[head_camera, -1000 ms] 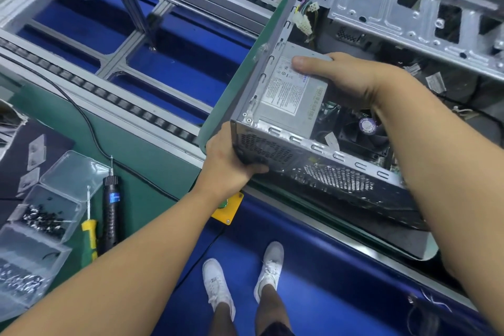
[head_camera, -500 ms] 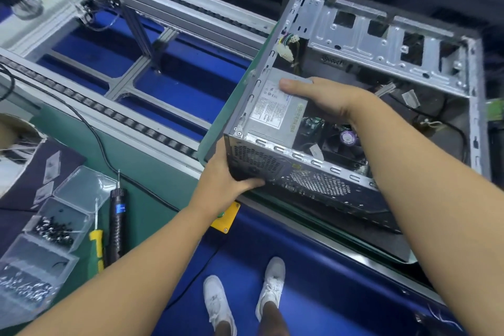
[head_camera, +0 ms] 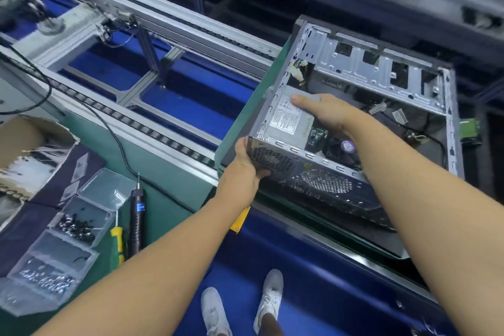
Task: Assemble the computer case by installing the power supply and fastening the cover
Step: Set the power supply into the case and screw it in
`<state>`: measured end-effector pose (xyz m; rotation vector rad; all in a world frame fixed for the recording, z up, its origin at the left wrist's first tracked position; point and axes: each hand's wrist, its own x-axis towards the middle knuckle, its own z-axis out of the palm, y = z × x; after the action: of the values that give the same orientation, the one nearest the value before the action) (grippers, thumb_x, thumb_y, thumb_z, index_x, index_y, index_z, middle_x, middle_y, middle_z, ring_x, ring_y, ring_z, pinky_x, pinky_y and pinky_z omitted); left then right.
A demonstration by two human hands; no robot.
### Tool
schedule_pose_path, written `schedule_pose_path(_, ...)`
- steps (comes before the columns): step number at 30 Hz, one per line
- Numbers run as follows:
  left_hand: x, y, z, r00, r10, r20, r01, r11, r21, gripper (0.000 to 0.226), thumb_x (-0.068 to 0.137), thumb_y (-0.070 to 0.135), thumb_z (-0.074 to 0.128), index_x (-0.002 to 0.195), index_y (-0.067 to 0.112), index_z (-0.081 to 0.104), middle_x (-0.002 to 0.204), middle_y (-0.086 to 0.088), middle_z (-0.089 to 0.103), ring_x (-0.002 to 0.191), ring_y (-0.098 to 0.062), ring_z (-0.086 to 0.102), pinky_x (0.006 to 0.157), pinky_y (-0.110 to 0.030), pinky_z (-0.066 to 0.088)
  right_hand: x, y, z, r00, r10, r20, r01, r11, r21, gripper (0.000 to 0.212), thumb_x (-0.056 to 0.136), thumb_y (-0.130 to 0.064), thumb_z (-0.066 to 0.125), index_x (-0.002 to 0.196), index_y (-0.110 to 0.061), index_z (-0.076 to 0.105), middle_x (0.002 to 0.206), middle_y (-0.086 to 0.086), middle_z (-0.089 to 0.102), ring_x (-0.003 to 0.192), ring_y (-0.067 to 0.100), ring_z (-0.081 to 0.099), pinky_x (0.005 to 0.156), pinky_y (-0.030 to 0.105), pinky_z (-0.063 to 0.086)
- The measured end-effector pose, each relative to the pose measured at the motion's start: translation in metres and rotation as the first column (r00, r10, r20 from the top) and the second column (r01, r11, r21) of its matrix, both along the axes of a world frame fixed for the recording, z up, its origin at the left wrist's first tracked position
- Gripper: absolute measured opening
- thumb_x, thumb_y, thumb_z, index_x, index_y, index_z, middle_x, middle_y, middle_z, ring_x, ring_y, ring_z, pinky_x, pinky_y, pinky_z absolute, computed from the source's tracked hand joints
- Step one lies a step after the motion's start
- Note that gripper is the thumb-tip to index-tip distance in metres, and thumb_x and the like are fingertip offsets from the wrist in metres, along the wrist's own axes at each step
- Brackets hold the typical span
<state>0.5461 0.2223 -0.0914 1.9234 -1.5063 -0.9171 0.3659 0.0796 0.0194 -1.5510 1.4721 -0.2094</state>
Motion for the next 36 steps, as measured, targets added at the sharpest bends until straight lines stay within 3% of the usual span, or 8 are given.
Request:
schedule_pose_path(6, 0.018, 0.016, 0.022, 0.996, 0.024, 0.083, -0.026, 0.999, 0.020, 0.092, 0.092, 0.032, 0.069, 0.157, 0.014, 0.007, 0.157, -0.007, 0.036, 0.140, -0.031, 0.037, 0.114, -0.046, 0.032, 0.030, 0.035, 0.019, 0.975, -0.122, -0.188, 0.061, 0.951, -0.302, 0.072, 0.097, -0.045, 0.064, 0.154, -0.013, 0.035, 0.147, 0.005, 0.048, 0.131, 0.026, 0.049, 0.102, 0.036, 0.038)
schedule_pose_path(10, 0.060, 0.035, 0.031, 0.970, 0.087, 0.226, -0.081, 0.996, -0.035, 0.029, 0.101, 0.028, 0.052, 0.127, 0.016, 0.057, 0.124, -0.002, 0.063, 0.115, -0.026, 0.058, 0.102, -0.041, 0.038, 0.079, 0.074, 0.030, 0.963, -0.200, -0.182, 0.059, 0.813, -0.579, 0.050, 0.094, -0.017, 0.060, 0.142, -0.009, 0.050, 0.146, 0.018, 0.043, 0.137, 0.037, 0.034, 0.114, 0.043, 0.028)
schedule_pose_path(12, 0.086, 0.049, 0.029, 0.949, 0.145, 0.279, -0.145, 0.989, -0.023, 0.018, 0.101, 0.024, 0.047, 0.105, 0.018, 0.064, 0.111, 0.000, 0.065, 0.102, -0.025, 0.061, 0.095, -0.040, 0.041, 0.106, 0.097, 0.032, 0.970, -0.187, -0.157, 0.033, 0.738, -0.674, 0.042, 0.089, -0.010, 0.061, 0.131, -0.009, 0.060, 0.137, 0.017, 0.048, 0.128, 0.038, 0.041, 0.106, 0.040, 0.032)
schedule_pose_path(15, 0.126, 0.074, 0.016, 0.895, 0.199, 0.399, -0.247, 0.966, 0.072, 0.019, 0.098, 0.021, 0.047, 0.108, 0.016, 0.062, 0.115, -0.005, 0.060, 0.101, -0.026, 0.057, 0.090, -0.040, 0.040, 0.142, 0.127, 0.027, 0.989, -0.092, -0.117, -0.022, 0.690, -0.723, 0.032, 0.085, -0.003, 0.063, 0.116, -0.006, 0.067, 0.125, 0.017, 0.053, 0.116, 0.038, 0.048, 0.097, 0.040, 0.036)
schedule_pose_path(20, 0.174, 0.111, -0.021, 0.844, 0.236, 0.482, -0.407, 0.867, 0.288, 0.057, 0.093, 0.032, 0.060, 0.138, 0.002, 0.042, 0.141, -0.017, 0.044, 0.128, -0.034, 0.045, 0.105, -0.044, 0.039, 0.189, 0.167, -0.001, 0.995, 0.096, 0.004, -0.078, 0.830, -0.552, 0.027, 0.092, 0.001, 0.053, 0.115, -0.008, 0.064, 0.121, 0.010, 0.053, 0.101, 0.027, 0.055, 0.094, 0.037, 0.044)
schedule_pose_path(24, 0.182, 0.121, -0.040, 0.873, 0.312, 0.375, -0.454, 0.801, 0.390, 0.080, 0.088, 0.038, 0.071, 0.144, -0.002, 0.031, 0.151, -0.021, 0.036, 0.136, -0.037, 0.041, 0.109, -0.045, 0.037, 0.217, 0.186, -0.029, 0.993, 0.021, 0.116, 0.011, 0.965, -0.263, 0.017, 0.099, -0.009, 0.049, 0.110, -0.019, 0.057, 0.103, -0.003, 0.060, 0.091, 0.019, 0.057, 0.074, 0.029, 0.042)
schedule_pose_path(27, 0.182, 0.122, -0.049, 0.872, 0.288, 0.397, -0.451, 0.788, 0.419, 0.075, 0.086, 0.042, 0.074, 0.136, -0.003, 0.042, 0.141, -0.022, 0.046, 0.128, -0.038, 0.048, 0.102, -0.044, 0.043, 0.232, 0.196, -0.054, 0.996, 0.016, 0.088, -0.013, 0.999, -0.034, 0.015, 0.097, -0.012, 0.050, 0.109, -0.022, 0.052, 0.088, -0.006, 0.056, 0.078, 0.021, 0.055, 0.060, 0.028, 0.042)
schedule_pose_path(36, 0.200, 0.121, -0.059, 0.912, 0.211, 0.351, -0.379, 0.758, 0.531, 0.034, 0.087, 0.033, 0.073, 0.104, 0.007, 0.059, 0.104, -0.014, 0.064, 0.094, -0.032, 0.062, 0.072, -0.032, 0.045, 0.245, 0.229, -0.118, 0.999, 0.053, 0.007, -0.053, 0.956, 0.288, 0.030, 0.097, -0.022, 0.059, 0.126, -0.016, 0.051, 0.107, 0.008, 0.060, 0.089, 0.025, 0.057, 0.076, 0.032, 0.046)
